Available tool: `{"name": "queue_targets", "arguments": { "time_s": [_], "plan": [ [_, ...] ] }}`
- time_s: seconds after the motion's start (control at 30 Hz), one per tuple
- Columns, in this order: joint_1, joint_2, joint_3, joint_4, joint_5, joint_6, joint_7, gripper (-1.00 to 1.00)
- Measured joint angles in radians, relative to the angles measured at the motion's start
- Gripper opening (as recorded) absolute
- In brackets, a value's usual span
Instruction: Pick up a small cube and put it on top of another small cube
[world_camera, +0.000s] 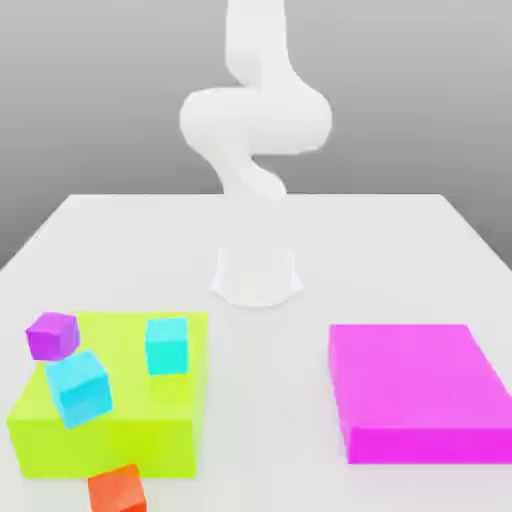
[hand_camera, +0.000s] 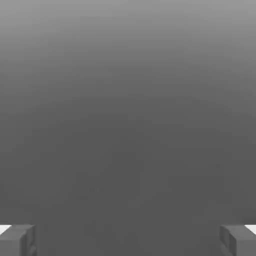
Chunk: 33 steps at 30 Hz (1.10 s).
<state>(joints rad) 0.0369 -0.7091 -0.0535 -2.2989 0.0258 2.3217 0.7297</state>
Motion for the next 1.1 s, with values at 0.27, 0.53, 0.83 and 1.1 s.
{"name": "queue_targets", "arguments": {
  "time_s": [0.27, 0.53, 0.83, 1.1],
  "plan": [
    [0.091, 0.296, -0.155, 0.004, 0.112, 0.07, -0.249, 0.0],
    [0.121, 0.588, -0.248, 0.008, 0.238, 0.136, -0.504, 0.0],
    [0.07, 0.895, -0.267, 0.008, 0.287, 0.226, -0.726, 0.0],
    [0.008, 1.147, -0.252, 0.02, 0.271, 0.364, -0.84, 0.0]
  ]
}}
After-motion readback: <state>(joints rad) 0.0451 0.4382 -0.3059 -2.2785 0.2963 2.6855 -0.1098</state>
